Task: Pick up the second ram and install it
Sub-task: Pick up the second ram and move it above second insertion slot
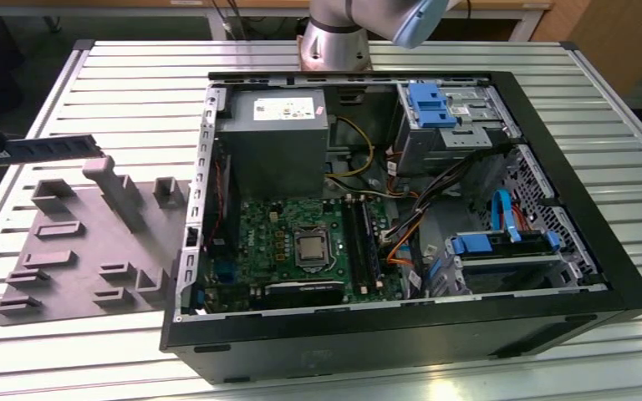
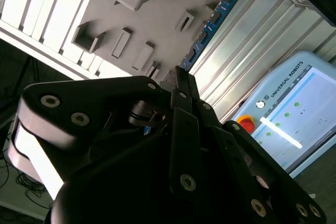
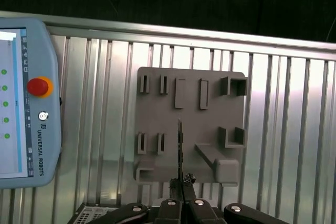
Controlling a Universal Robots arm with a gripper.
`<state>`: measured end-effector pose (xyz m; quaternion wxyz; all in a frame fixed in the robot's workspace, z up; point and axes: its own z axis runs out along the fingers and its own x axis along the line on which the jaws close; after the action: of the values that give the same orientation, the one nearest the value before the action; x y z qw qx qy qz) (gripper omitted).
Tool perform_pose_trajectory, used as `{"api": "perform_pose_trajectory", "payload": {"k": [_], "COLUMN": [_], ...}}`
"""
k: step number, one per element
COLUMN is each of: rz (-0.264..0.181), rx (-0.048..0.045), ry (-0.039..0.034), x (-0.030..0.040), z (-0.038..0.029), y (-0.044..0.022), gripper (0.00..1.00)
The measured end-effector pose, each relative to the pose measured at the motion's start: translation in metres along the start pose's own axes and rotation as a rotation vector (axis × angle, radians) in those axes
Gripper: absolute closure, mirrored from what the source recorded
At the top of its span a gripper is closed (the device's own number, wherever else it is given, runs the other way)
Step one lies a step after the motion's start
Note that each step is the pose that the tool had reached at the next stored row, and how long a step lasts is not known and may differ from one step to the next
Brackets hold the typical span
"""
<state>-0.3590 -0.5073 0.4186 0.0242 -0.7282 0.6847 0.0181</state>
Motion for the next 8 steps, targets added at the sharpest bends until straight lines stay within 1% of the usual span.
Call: {"api": "perform_pose_trajectory", "payload": {"k": [8], "rz": [0.0], "rx": [0.0], "ry": [0.0], "x": [0.0006], "z": [0.0001], "y": [-0.0097], "gripper": [0.88]}}
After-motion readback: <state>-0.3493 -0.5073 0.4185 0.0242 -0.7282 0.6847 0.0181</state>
